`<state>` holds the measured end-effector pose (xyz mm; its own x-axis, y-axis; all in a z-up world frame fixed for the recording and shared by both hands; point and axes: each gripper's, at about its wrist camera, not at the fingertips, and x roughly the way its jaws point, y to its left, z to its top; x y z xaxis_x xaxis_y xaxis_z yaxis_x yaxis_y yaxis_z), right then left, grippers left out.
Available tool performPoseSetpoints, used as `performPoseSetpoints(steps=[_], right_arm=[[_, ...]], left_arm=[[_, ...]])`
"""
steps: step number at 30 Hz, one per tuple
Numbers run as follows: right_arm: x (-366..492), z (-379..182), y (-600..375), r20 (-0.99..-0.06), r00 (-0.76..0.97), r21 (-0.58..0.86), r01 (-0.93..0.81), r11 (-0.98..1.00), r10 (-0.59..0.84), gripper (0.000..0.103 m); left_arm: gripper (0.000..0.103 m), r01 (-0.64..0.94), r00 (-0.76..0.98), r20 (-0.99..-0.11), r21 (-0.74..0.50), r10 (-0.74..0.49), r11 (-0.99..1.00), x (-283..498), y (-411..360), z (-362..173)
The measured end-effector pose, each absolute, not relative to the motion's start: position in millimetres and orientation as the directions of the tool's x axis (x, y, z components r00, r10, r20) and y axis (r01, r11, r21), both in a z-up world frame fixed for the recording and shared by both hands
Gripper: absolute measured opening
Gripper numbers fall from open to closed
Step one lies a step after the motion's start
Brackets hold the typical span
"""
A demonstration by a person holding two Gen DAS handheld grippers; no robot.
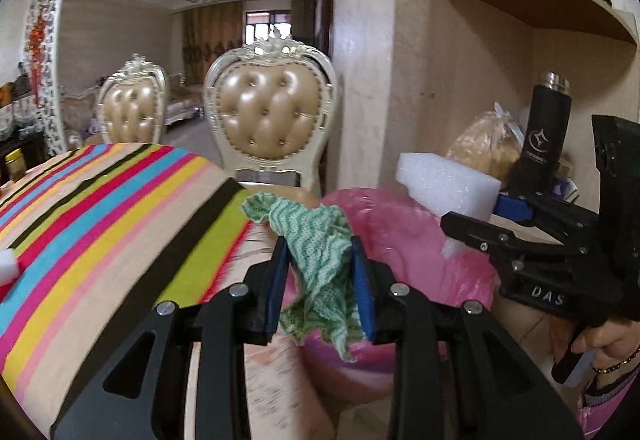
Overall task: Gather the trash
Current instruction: 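Carry cloth and foam block to the pink bin and open both tools, then move both open tools back over the table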
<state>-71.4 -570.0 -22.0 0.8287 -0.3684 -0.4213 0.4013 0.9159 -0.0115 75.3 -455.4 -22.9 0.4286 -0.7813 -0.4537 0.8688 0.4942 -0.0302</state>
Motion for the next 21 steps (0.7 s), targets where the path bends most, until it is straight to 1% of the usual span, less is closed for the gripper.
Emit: performPoseSetpoints(steps=[6, 8, 9, 10, 12, 13, 15, 17, 18, 19, 21], right_arm=[[-77, -27, -586, -0.433, 0.816, -0.002, 0.424, 0.906, -0.383, 0.054], [-78, -26, -590, -0.430, 0.818, 0.005, 0.426, 0.905, -0.383, 0.055], [-79, -26, -592, -0.426, 0.822, 0.014, 0.425, 0.905, -0.379, 0.056], [-79, -26, -594, -0.423, 0.829, 0.027, 0.416, 0.909, -0.367, 0.062], [-74, -25, -596, -0.425, 0.833, 0.046, 0.411, 0.911, -0.354, 0.071], [-74, -25, -597, -0.422, 0.833, 0.049, 0.416, 0.908, -0.358, 0.074], [-75, -24, -597, -0.414, 0.836, 0.062, 0.420, 0.906, -0.359, 0.076], [-76, -22, -595, -0.407, 0.837, 0.061, 0.423, 0.904, -0.365, 0.076], [-77, -20, -593, -0.404, 0.837, 0.054, 0.426, 0.903, -0.370, 0.076], [-78, -19, -593, -0.402, 0.836, 0.052, 0.428, 0.902, -0.373, 0.076], [-77, -16, -589, -0.399, 0.838, 0.055, 0.427, 0.903, -0.372, 0.076]], left_arm=[[0.032, 0.889, 0.387, -0.486, -0.030, -0.783, 0.458, 75, -491, -40], [0.035, 0.894, 0.378, -0.488, -0.031, -0.787, 0.448, 76, -498, -44], [0.044, 0.896, 0.376, -0.489, -0.024, -0.787, 0.444, 78, -501, -47], [0.049, 0.895, 0.380, -0.487, -0.022, -0.787, 0.445, 79, -502, -49], [0.074, 0.884, 0.396, -0.486, -0.028, -0.779, 0.467, 85, -497, -50], [0.077, 0.875, 0.409, -0.487, -0.032, -0.772, 0.484, 89, -494, -50], [0.078, 0.859, 0.430, -0.491, -0.036, -0.758, 0.511, 96, -485, -46], [0.085, 0.837, 0.468, -0.483, -0.026, -0.740, 0.546, 104, -469, -39], [0.092, 0.825, 0.492, -0.473, -0.017, -0.731, 0.565, 107, -459, -35], [0.097, 0.811, 0.515, -0.465, -0.008, -0.721, 0.585, 109, -451, -31], [0.098, 0.785, 0.556, -0.456, 0.014, -0.695, 0.619, 115, -436, -25]])
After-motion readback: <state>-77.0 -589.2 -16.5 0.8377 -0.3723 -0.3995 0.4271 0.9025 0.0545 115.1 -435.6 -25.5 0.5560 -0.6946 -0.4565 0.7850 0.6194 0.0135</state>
